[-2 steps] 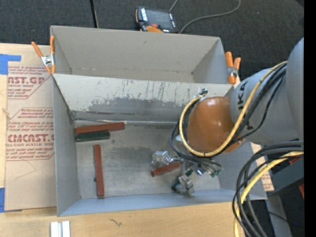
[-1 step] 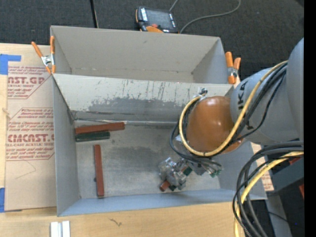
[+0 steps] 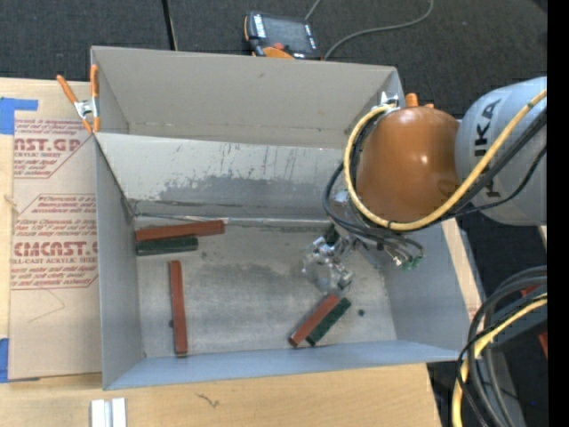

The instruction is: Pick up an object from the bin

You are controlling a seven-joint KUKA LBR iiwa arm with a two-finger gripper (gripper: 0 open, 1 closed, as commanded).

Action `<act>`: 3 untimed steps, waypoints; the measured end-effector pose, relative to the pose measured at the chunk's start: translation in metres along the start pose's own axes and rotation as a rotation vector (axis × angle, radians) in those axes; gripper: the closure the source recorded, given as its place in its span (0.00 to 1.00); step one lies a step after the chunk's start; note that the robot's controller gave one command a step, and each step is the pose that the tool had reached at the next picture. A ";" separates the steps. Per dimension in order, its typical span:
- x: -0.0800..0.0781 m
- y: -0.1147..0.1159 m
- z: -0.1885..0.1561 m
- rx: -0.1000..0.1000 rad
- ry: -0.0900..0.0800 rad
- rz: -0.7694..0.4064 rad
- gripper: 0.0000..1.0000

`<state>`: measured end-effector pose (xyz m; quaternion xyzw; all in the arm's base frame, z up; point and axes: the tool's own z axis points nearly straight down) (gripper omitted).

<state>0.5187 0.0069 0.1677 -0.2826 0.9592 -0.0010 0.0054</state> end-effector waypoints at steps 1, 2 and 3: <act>0.002 0.002 0.005 -0.006 0.007 -0.001 0.00; 0.057 -0.024 0.097 -0.003 0.001 -0.268 0.00; 0.059 -0.022 0.098 -0.008 0.008 -0.269 1.00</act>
Offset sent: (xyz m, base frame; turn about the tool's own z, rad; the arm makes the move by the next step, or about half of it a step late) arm 0.0000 0.0000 0.0000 0.0000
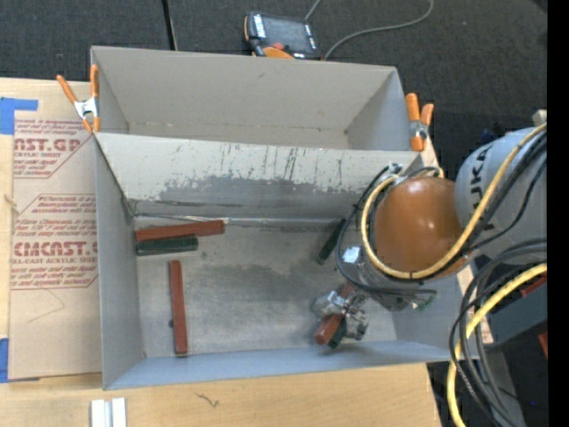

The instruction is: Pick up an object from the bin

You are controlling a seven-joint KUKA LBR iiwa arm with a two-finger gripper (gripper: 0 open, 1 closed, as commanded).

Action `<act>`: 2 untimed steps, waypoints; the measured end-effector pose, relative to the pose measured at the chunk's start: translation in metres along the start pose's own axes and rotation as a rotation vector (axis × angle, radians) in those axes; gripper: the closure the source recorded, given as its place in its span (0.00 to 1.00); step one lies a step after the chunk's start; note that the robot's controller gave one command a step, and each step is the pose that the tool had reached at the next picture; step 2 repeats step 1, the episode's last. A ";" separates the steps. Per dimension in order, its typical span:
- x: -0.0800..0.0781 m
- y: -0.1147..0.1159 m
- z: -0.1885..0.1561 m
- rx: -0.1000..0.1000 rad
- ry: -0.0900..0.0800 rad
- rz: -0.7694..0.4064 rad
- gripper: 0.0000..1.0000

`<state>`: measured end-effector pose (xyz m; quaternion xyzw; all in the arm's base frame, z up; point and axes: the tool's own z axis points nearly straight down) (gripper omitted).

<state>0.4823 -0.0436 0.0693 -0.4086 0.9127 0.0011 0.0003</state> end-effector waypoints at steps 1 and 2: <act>-0.001 -0.045 -0.175 0.010 -0.006 0.062 1.00; -0.001 -0.045 -0.175 0.010 -0.006 0.062 1.00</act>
Offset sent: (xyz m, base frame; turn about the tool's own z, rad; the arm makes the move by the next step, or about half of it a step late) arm 0.0321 -0.0300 0.1714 0.0595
